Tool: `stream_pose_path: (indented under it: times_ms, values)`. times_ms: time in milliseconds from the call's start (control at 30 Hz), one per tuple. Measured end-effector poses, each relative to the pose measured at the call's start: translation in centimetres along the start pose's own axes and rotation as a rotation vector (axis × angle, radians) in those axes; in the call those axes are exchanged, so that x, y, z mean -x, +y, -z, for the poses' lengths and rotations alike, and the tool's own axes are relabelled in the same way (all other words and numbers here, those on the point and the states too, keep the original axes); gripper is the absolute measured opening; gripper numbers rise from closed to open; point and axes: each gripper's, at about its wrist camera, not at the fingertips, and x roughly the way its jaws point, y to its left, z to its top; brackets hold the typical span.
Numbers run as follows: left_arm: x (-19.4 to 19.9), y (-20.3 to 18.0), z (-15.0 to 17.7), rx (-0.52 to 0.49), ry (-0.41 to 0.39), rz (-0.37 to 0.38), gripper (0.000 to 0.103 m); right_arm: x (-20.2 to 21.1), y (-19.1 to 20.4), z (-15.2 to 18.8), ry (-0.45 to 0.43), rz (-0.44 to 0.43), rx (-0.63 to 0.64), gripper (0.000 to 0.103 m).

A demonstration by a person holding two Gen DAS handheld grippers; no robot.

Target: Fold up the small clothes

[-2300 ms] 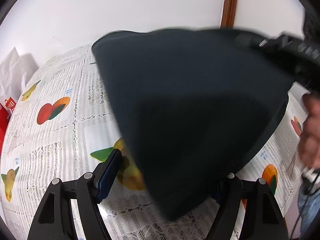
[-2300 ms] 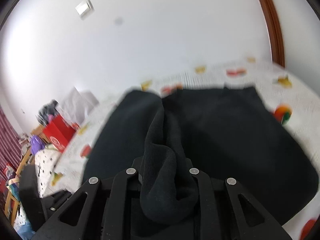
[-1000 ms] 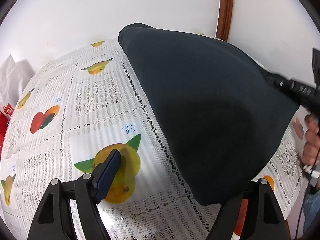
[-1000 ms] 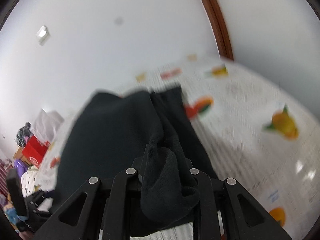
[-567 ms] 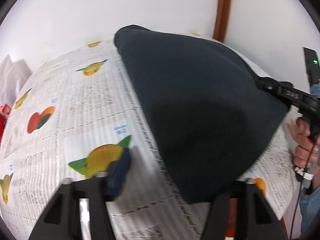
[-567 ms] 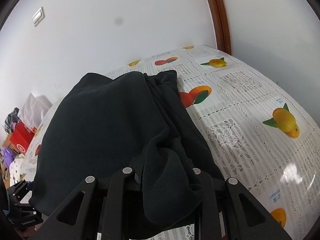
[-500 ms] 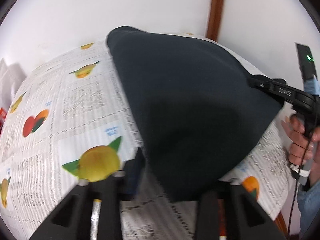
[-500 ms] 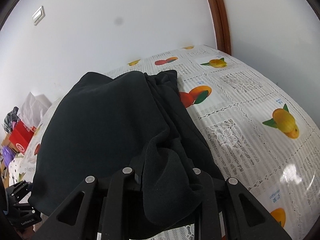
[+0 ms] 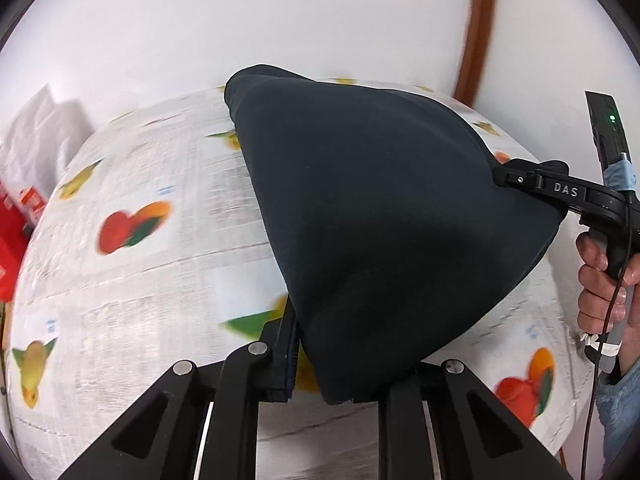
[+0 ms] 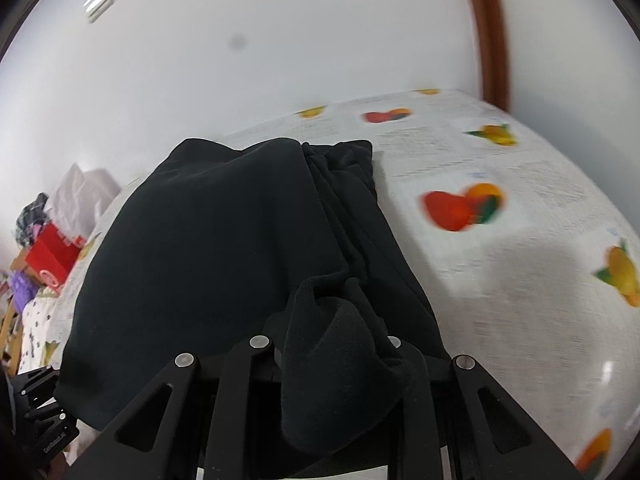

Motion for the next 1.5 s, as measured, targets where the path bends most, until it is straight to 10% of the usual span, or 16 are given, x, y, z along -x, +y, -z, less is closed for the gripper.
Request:
stream_pose_path:
  times_ms: [567, 767, 967, 1167, 1500]
  values:
    - [-2.5, 1.7, -0.4, 0.032, 0.013, -0.04, 0.05, -1.6, 3.9, -0.3, 0.019, -0.081, 0.028, 0.021]
    - [-2.4, 1.9, -0.1, 0.022, 0.009, -0.047, 0.048, 4.9, 3.2, -0.1, -0.259, -0.129, 0.087, 0.018]
    - [-2.5, 1.9, -0.1, 0.022, 0.009, -0.048, 0.048, 0.4, 0.7, 1.6, -0.042, -0.012, 0.063, 0.019]
    - [-1.6, 2.5, 0.6, 0.021, 0.013, -0.027, 0.052, 2.8, 0.8, 0.2, -0.027, 0.022, 0.122, 0.04]
    - [4.3, 3.4, 3.6, -0.013, -0.015, 0.069, 0.058, 5.0, 1.3, -7.8, -0.051, 0.03, 0.183, 0.042]
